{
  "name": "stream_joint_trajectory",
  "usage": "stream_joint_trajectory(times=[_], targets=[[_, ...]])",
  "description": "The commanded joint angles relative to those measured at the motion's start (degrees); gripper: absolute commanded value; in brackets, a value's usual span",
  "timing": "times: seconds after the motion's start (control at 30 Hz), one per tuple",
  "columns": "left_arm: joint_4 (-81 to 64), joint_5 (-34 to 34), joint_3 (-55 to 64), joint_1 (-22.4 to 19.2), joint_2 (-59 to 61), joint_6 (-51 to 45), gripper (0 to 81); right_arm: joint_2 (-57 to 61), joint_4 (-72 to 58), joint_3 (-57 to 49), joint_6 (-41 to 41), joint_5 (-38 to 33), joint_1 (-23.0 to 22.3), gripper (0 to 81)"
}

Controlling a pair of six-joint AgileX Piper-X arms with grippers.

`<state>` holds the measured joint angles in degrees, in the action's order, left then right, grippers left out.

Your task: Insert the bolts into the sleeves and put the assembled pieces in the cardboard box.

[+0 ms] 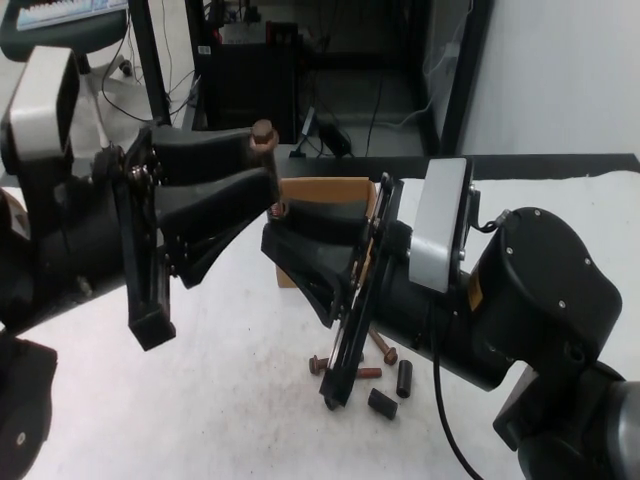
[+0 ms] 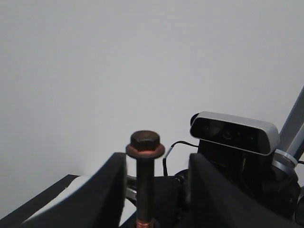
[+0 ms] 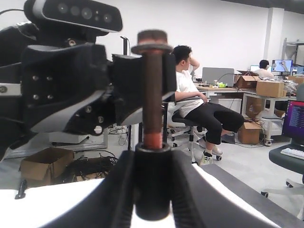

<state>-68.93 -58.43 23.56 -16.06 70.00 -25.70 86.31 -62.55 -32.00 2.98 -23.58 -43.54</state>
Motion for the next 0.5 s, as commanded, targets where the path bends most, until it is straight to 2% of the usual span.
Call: stream_joint_trajectory(times=[0.0,0.3,0.47], targets=[[-0.68,-2.28,0.47,-0.06,-0.14,-0.47,39.6,-0.43,-0.29,-0.32,0.04,0.53,0.22,0.8],[-0.49,-3.22,0.47,0.03,-0.14,-0.46,39.6,-0.43,-0.29,-0.32,0.04,0.53,0.22,0.8],[-4.36,0.67,0.47,2.36,-0.78,-0.46,39.6,-0.43,1.64,-0.32,0.04,0.53,0.82,0.8]])
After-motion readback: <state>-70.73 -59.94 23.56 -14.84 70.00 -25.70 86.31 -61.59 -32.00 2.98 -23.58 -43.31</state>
